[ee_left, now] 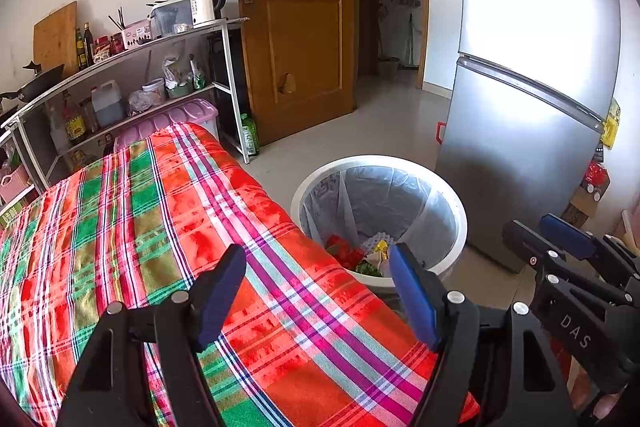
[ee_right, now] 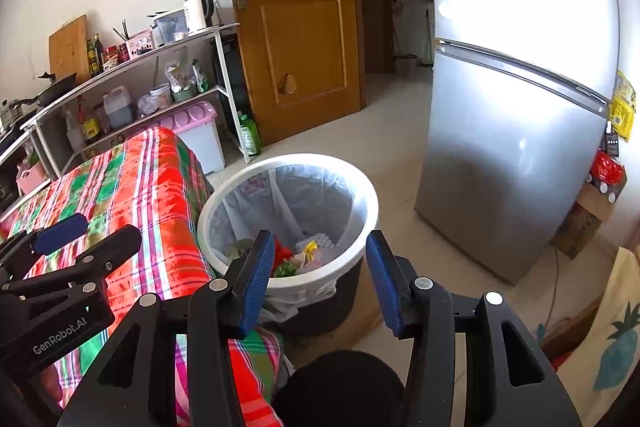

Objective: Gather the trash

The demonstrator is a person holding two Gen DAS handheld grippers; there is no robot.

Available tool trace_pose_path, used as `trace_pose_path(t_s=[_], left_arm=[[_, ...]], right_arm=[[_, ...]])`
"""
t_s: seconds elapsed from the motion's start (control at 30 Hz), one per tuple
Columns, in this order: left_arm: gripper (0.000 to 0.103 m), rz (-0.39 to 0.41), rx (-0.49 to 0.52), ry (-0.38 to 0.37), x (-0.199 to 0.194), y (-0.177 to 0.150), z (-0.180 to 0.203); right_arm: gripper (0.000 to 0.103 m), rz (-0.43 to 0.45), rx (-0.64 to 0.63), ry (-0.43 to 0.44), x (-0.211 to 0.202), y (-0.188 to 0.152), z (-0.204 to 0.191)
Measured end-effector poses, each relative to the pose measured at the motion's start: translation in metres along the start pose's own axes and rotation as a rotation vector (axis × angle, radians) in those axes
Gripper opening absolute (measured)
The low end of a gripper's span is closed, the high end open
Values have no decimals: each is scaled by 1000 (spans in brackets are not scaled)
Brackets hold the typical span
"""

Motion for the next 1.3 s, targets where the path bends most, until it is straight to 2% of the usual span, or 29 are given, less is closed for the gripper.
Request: trace_pose_path(t_s=[0.27, 1.3], left_arm=[[76, 3, -2, -17, -2, 0, -1], [76, 3, 0, -7, -4, -1, -3]], right_arm=[[49, -3, -4, 2, 1, -1, 0], [49, -6, -7, 4, 0, -4, -4]])
Point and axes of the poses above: each gripper's, at about its wrist camera, not at the fingertips, and x roughly the way its jaws point, z to its right, y to its top, the point moved 4 cm from there along x, roughly the way its jaws point, and after that the axes turned 10 degrees about y, right-handed, at the moved point
